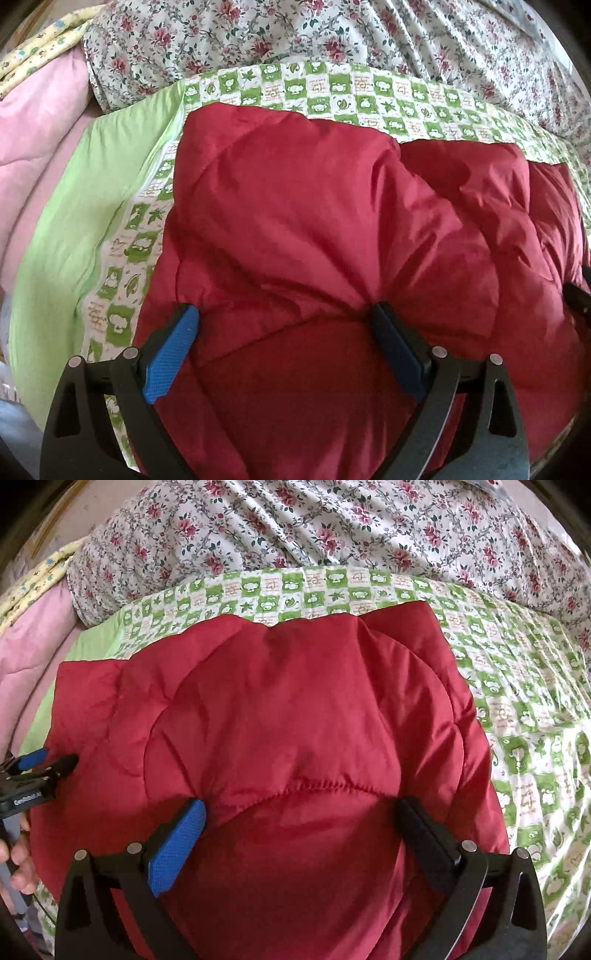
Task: Fold large clothes
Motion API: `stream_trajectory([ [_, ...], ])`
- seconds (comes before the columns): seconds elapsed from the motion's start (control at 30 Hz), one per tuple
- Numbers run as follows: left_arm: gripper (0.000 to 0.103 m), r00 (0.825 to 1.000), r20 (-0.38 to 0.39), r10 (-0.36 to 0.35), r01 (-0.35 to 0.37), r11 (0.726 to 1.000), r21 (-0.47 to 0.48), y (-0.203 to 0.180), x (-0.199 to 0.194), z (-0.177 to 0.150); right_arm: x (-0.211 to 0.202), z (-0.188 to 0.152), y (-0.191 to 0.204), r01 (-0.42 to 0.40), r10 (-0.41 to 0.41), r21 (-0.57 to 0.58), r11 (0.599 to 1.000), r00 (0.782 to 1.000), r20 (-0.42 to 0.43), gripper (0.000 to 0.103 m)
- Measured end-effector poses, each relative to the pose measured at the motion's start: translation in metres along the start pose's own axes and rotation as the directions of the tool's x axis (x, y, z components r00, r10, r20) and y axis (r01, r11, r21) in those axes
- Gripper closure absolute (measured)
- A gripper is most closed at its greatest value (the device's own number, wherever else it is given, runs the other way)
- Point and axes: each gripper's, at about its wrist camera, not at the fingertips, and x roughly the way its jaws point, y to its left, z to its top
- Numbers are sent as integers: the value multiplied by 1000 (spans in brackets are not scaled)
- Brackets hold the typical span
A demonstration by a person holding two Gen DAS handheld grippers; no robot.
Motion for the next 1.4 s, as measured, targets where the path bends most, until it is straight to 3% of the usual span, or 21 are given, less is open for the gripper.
stream_trajectory([
  [0.4, 7, 1000, 5, 21, -22, 1000, 19, -4, 6, 2, 2, 1, 0, 3, -3, 13, 1000, 1000, 8, 0],
  [0.63, 7, 1000, 27, 16, -16, 999, 28, 0, -16, -6, -32, -7, 4, -18, 17, 22, 1000, 998, 61, 0],
  [0.93, 7, 998, 64, -7, 4, 999, 51, -2, -59, -32, -79, -37, 16, -47, 49, -32, 998, 996, 78, 0],
  [1.4, 7, 998, 57, -17, 12, 996, 84, -3, -93, -78, -113, -94, 33, -46, 50, -110, 993, 998, 34, 0],
])
